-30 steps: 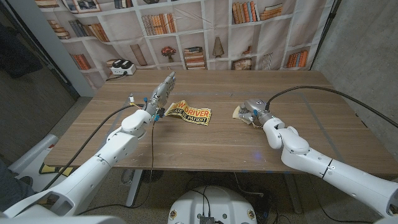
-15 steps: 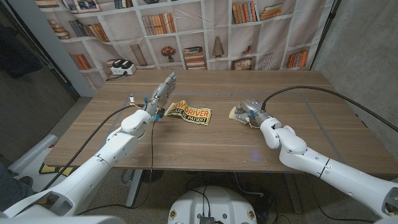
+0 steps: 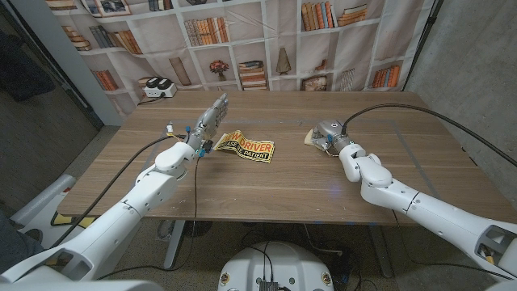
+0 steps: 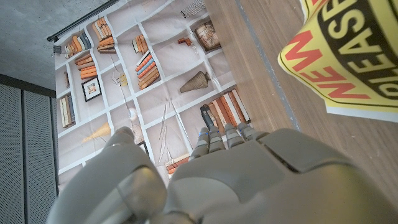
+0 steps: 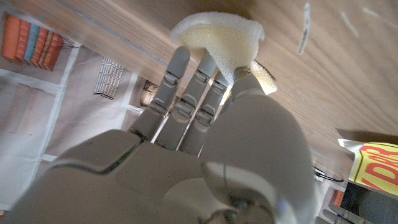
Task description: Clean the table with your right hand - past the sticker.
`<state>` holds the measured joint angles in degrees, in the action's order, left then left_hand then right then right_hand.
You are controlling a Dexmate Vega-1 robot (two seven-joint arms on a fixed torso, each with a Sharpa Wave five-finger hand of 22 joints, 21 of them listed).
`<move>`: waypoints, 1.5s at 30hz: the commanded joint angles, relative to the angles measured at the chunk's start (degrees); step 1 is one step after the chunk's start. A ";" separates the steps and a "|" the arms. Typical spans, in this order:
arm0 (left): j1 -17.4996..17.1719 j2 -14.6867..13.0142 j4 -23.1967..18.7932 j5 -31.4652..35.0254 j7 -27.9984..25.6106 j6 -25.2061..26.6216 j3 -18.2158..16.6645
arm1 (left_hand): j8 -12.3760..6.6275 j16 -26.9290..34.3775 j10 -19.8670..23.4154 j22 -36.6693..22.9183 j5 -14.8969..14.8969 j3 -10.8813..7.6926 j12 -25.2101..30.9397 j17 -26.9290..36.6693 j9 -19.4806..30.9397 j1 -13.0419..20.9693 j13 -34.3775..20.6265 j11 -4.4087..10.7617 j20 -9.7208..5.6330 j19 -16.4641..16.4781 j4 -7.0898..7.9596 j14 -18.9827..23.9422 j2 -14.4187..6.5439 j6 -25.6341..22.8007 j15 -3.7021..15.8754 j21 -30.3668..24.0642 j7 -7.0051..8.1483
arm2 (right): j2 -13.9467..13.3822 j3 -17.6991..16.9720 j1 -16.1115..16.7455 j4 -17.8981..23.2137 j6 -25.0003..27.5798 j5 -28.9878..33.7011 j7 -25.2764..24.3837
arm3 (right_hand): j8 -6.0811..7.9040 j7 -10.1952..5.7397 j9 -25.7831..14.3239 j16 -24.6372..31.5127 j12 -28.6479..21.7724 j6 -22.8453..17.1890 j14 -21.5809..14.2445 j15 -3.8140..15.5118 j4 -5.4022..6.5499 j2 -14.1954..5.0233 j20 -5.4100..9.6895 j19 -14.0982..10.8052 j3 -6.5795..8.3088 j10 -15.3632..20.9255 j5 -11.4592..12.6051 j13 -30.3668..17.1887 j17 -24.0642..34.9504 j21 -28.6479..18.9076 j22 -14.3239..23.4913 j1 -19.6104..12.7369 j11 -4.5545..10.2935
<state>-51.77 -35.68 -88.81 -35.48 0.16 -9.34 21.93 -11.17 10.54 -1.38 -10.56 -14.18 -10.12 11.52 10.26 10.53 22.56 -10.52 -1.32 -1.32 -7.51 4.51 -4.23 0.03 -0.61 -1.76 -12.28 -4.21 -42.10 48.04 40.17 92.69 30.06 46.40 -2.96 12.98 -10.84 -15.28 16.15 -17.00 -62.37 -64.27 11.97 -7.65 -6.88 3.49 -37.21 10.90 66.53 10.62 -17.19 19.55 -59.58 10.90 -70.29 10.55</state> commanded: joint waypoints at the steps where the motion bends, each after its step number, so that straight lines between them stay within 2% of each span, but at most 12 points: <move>1: -0.40 -0.14 0.24 -0.49 0.02 -0.45 -0.62 | 0.06 0.04 -0.53 -0.17 0.15 0.16 -0.22 0.22 0.19 0.24 -0.21 -0.11 -0.24 -0.34 -0.08 -0.44 -0.09 0.07 -0.06 0.17 -0.17 | -1.22 -1.36 -0.03 1.53 2.13 -2.89 -0.17 | 0.47 -0.07 -0.16 0.39 -0.28 -0.08 -0.37 1.83 0.21 -0.22 8.10 -0.28 -0.13 0.34 0.28 -0.17 0.27 -0.11 0.16 -0.13 0.21; 6: -0.20 0.11 0.94 -0.69 0.21 -0.58 -0.62 | 0.03 0.06 -0.58 -0.17 0.16 0.20 -0.23 0.22 0.19 0.28 -0.21 -0.07 -0.34 -0.40 -0.08 -0.41 -0.13 0.01 -0.09 0.19 -0.18 | -2.27 -0.96 1.76 5.30 1.76 -3.87 1.12 | 0.47 -0.06 -0.12 0.40 -0.28 -0.12 -0.39 1.83 0.21 -0.25 8.11 -0.27 -0.11 0.31 0.28 -0.22 0.31 -0.10 0.16 -0.15 0.22; 16: 0.78 0.13 1.22 -0.24 0.85 -0.47 -0.14 | 0.00 0.08 -0.57 -0.17 0.18 0.28 -0.20 0.21 0.19 0.37 -0.21 0.03 -0.55 -0.36 -0.08 -0.43 -0.19 -0.03 -0.08 0.18 -0.23 | -3.34 -1.64 5.25 9.62 2.14 -5.87 1.10 | 0.44 0.02 -0.09 0.42 -0.33 -0.11 -0.43 1.82 0.22 -0.29 8.12 -0.26 -0.07 0.42 0.28 -0.29 0.42 -0.09 0.15 -0.19 0.22; 20: 1.16 -0.22 1.14 -0.18 1.63 -0.07 0.14 | -0.05 0.47 -0.46 -0.21 0.22 0.44 -0.12 0.24 0.19 0.50 -0.21 0.02 -0.73 2.25 -0.07 0.59 -0.32 -0.11 -0.30 -0.82 -0.39 | -3.70 -1.79 6.47 11.32 2.56 -5.98 0.93 | 0.43 0.01 -0.10 0.44 -0.37 -0.06 -0.46 1.82 0.22 -0.25 8.13 -0.27 -0.09 0.48 0.27 -0.32 0.46 -0.12 0.17 -0.18 0.21; 24: 0.77 -0.43 0.74 0.04 1.67 -0.55 0.08 | -0.05 0.53 -0.44 -0.22 0.24 0.48 -0.11 0.25 0.19 0.55 -0.21 -0.02 -0.67 2.47 -0.08 0.81 -0.34 -0.10 -0.43 -0.89 -0.46 | -3.69 -1.82 7.12 12.29 2.39 -6.52 1.32 | 0.45 0.10 -0.13 0.39 -0.37 -0.04 -0.37 1.82 0.20 -0.20 8.07 -0.31 -0.08 0.51 0.24 -0.37 0.52 -0.10 0.16 -0.19 0.19; 32: -1.24 -0.28 -0.06 -0.37 0.56 -2.19 -0.87 | -0.12 0.32 -0.23 -0.23 0.28 0.60 -0.02 0.26 0.19 0.70 -0.20 -0.05 -0.85 0.88 -0.10 0.44 -0.44 -0.25 -0.22 -0.21 -0.32 | -3.83 -2.65 7.84 12.93 1.79 -8.37 1.27 | 0.53 0.11 -0.11 0.39 -0.36 -0.25 -0.40 1.84 0.18 -0.34 8.13 -0.42 0.06 0.53 0.22 -0.41 0.63 -0.07 0.13 -0.28 0.18; 42: -1.40 -0.13 -0.45 -0.22 -0.49 -1.93 -1.09 | -0.16 0.29 -0.15 -0.22 0.32 0.70 0.00 0.26 0.19 0.74 -0.20 -0.05 -0.81 0.42 -0.09 0.40 -0.46 -0.36 -0.05 -0.02 -0.23 | -3.44 -2.81 6.00 11.20 -0.08 -9.15 1.42 | 0.51 0.10 -0.16 0.37 -0.27 -0.11 -0.47 1.83 0.17 -0.30 8.14 -0.58 0.13 0.57 0.16 -0.39 0.81 -0.06 0.13 -0.24 0.15; 45: -1.26 0.03 -0.33 -0.29 -0.49 -1.84 -1.02 | -0.21 0.32 0.09 -0.22 0.34 0.77 0.09 0.25 0.18 0.76 -0.20 0.50 -0.74 0.35 -0.08 0.51 -0.48 -0.54 0.43 0.02 -0.09 | -3.17 -2.58 5.58 10.64 -0.28 -9.02 1.39 | 0.48 0.10 -0.10 0.32 -0.24 -0.09 -0.45 1.84 0.18 -0.29 8.11 -0.66 0.16 0.55 0.13 -0.42 0.85 -0.04 0.13 -0.20 0.13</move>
<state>-52.72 -35.99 -88.92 -35.73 0.64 -10.90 21.12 -11.17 10.87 -1.37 -10.54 -13.96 -9.57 11.52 10.26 10.53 22.85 -10.52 -1.31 -2.00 -6.76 4.43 -3.67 -0.26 -0.61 -1.88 -12.28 -4.21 -45.78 45.55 46.99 104.57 31.11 38.06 -1.44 13.16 -10.76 -15.32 16.34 -16.79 -62.28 -64.48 12.18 -7.66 -6.81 3.49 -37.22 10.89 66.56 10.57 -17.49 20.13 -59.59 10.95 -70.26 10.57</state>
